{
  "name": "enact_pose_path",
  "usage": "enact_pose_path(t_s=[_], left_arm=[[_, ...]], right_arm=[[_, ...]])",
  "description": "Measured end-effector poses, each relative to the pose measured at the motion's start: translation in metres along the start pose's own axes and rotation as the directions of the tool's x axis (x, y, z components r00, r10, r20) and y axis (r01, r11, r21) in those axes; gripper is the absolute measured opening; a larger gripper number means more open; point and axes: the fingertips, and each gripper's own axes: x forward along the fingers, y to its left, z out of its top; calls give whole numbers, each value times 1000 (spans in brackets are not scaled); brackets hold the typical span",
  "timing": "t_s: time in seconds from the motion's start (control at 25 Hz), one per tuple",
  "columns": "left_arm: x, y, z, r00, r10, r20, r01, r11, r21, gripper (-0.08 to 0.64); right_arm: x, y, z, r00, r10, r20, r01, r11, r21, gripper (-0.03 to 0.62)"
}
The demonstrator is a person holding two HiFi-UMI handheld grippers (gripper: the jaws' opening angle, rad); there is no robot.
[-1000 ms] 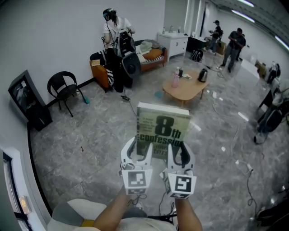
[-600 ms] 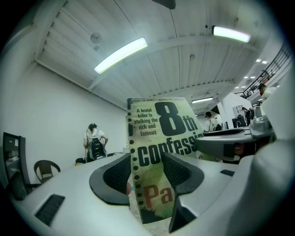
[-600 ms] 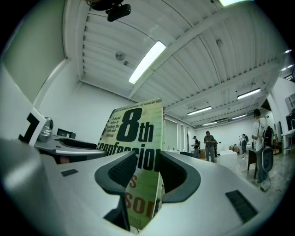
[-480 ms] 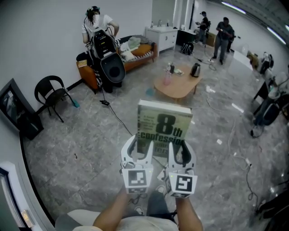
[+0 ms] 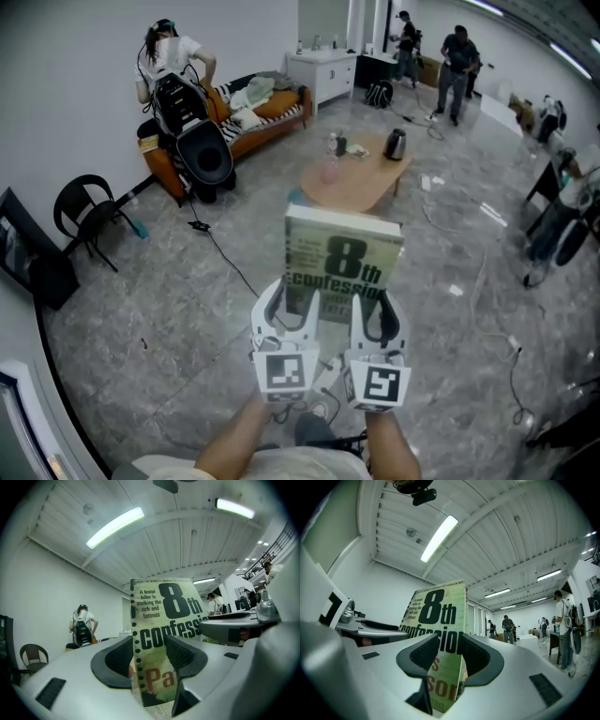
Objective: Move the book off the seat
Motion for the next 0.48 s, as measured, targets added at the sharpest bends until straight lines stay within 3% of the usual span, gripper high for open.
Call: enact_pose_path(t_s=[0.24,0.48], left_arm=[[70,-41,-9,1000,-8,-5,8,1000,8,227],[115,-51,-13,999,-26,-22,26,1000,12,227]], right_arm=[[44,-65,-19,1000,2,3,-3,1000,14,164],[76,-91,-34,1000,11,7,-11,1000,27,164]])
